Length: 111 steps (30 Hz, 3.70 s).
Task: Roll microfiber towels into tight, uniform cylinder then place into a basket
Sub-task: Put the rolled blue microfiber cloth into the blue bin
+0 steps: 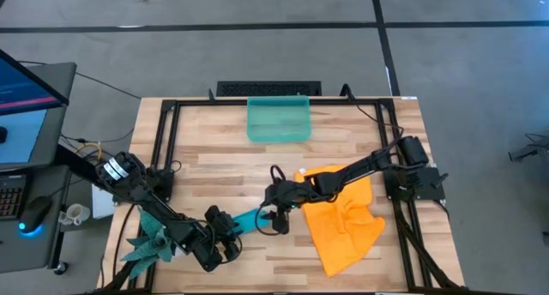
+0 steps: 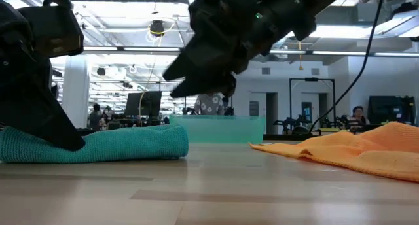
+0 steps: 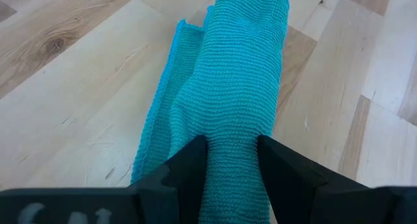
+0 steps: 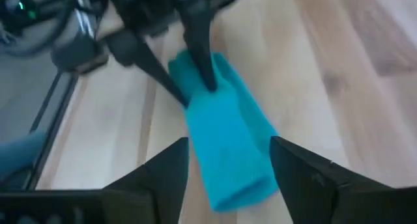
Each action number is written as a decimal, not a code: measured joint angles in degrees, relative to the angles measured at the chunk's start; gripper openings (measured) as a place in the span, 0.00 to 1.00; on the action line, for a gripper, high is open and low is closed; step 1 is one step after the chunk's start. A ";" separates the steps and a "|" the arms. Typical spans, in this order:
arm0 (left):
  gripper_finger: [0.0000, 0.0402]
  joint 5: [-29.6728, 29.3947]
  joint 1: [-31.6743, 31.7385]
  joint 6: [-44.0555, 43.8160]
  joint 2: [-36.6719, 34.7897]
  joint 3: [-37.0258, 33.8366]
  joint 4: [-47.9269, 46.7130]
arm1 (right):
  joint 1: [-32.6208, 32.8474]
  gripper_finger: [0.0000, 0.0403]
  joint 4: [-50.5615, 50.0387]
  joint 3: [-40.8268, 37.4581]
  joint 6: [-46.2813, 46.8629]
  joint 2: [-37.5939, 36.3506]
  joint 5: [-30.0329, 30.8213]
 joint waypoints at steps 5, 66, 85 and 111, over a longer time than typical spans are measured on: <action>0.34 -0.01 0.00 0.00 0.00 0.00 0.02 | -0.39 0.61 -2.61 0.00 -0.01 0.00 0.34; 0.50 -0.25 0.11 10.04 0.10 1.12 2.22 | -0.94 0.04 6.19 2.03 6.45 13.09 -13.28; 0.60 -0.43 2.55 -0.45 -20.88 3.33 -28.90 | -0.94 0.04 5.82 1.96 6.30 13.09 -12.99; 0.60 32.59 19.13 12.85 -22.92 -11.45 0.65 | -0.53 0.05 5.80 1.88 5.38 13.09 -12.94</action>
